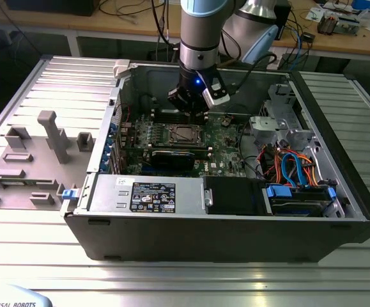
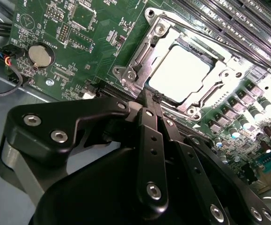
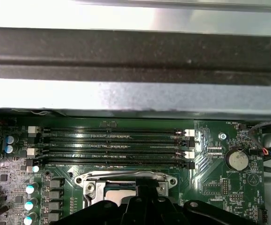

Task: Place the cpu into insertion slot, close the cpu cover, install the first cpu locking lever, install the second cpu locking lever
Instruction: 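Install the second cpu locking lever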

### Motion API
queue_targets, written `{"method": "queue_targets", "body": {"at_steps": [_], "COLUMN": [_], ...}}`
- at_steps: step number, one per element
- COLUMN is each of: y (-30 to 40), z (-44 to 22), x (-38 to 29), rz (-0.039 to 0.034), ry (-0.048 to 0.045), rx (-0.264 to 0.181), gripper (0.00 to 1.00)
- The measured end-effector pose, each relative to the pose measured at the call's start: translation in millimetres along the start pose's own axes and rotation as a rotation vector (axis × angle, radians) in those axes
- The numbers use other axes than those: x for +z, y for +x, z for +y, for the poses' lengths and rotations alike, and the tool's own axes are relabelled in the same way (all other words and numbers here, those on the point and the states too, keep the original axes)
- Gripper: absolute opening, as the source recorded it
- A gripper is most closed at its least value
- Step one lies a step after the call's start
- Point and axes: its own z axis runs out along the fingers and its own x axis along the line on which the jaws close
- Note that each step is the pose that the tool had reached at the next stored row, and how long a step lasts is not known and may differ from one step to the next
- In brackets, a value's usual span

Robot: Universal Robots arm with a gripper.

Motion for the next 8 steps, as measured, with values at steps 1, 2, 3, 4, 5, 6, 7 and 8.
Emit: {"method": "queue_targets", "body": {"at_steps": [1,2,3,4,5,6,7,8], "y": [0.0,0.0,0.0,0.0,0.0,0.1,0.1,0.2], "z": [-0.6,-1.1,-2.1,-3.0,-4.0,-4.9,-6.9,-8.0], "x": [0.0,0.0,0.0,-0.1,-0.1,-0.1,-0.1,-0.2], "rz": [0.0,-0.0001,0.0,0.0,-0.0001,-0.0001,0.0,0.0], "ry": [0.0002,0.0002,0.0003,0.0004,0.0004,0.0005,0.0005,0.0005], "rx": [0.0,0.0,0.0,0.0,0.0,0.0,0.0,0.0], "gripper": [0.11,0.11,0.11,0.11,0.11,0.11,0.11,0.11]}}
